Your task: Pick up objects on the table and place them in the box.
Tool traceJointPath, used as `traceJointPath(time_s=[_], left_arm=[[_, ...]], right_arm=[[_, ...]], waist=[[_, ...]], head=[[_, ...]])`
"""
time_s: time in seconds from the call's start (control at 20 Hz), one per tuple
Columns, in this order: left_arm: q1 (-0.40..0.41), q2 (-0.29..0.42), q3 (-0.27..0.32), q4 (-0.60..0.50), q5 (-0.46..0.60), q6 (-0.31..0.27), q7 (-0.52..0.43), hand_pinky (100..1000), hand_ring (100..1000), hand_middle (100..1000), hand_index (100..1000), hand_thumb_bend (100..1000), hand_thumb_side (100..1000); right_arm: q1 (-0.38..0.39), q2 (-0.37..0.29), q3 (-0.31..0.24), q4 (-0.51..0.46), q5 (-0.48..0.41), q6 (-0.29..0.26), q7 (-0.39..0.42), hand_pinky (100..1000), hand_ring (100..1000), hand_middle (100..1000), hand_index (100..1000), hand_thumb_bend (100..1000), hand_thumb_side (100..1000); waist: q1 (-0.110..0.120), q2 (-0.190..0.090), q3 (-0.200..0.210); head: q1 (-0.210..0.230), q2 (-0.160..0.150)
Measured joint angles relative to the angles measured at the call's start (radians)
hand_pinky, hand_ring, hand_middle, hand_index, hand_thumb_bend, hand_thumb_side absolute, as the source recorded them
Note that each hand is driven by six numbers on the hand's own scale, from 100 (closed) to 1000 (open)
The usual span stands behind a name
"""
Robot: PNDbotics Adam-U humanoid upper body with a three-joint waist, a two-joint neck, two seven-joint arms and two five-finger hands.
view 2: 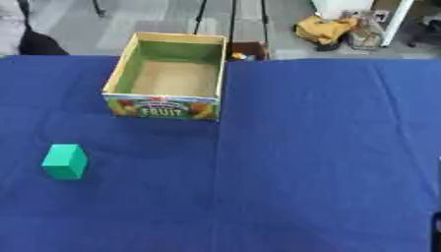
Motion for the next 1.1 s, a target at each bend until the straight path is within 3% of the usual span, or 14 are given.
traceJointPath(time_s=[0.45,0.8,1.1], left_arm=[[0.092,0.209,0.054,0.000,-0.132,0.032,-0.032,807,875,898,1000,100,821],[0.074,0.335,0.060,0.000,-0.231,0.101,-0.101,808,879,900,1000,100,778],[0.024,0.408,0.011,-0.001,-0.322,0.138,-0.138,800,891,914,1000,100,791]], right_arm=[[0.008,-0.009,0.000,0.000,0.001,0.000,0.000,792,867,543,842,100,973],[0.010,-0.012,0.000,0.000,0.003,0.002,0.002,792,866,543,842,100,974],[0.014,-0.013,0.000,0.000,0.003,0.004,0.004,793,868,541,843,100,974]], waist=[[0.008,-0.003,0.005],[0.011,-0.008,0.008],[0.011,-0.008,0.008]], head=[[0.005,-0.008],[0.009,-0.018],[0.013,-0.021]])
